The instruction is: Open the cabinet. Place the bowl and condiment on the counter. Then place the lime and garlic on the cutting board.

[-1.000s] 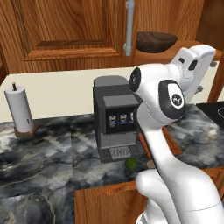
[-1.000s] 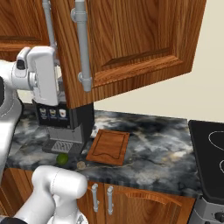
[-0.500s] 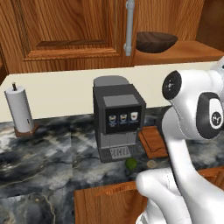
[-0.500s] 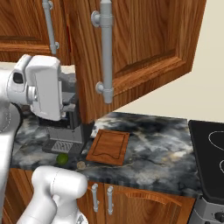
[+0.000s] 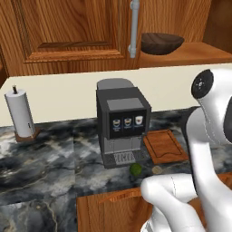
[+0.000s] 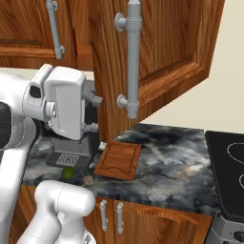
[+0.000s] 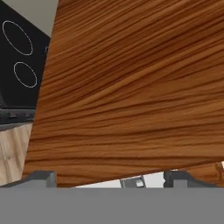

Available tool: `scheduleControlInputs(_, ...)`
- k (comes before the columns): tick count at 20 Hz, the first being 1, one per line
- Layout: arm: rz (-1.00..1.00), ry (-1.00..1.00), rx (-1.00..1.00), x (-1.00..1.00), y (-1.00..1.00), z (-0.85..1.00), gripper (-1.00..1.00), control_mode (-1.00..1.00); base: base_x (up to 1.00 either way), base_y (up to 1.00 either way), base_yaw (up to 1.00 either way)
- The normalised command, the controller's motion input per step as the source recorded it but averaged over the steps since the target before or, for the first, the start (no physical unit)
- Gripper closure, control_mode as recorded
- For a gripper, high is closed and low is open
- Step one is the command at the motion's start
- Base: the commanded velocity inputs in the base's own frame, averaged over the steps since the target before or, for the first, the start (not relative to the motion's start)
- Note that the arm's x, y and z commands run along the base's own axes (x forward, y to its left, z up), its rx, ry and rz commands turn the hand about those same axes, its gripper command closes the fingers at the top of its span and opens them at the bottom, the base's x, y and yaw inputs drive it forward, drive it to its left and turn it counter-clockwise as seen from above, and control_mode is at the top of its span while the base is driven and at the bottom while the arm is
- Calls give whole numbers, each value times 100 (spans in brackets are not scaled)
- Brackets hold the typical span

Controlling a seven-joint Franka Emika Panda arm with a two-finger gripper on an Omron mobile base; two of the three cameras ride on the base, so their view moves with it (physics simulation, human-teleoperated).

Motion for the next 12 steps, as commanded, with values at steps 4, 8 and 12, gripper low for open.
scheduleControlInputs(4,0,-4,4,-2,-41,0,-100,-100,0,0,0)
scheduleControlInputs(8,-2,-1,14,0,-93,0,-100,-100,0,0,0)
scheduleControlInputs(12,-2,-1,12,0,-86,0,-100,-100,0,0,0)
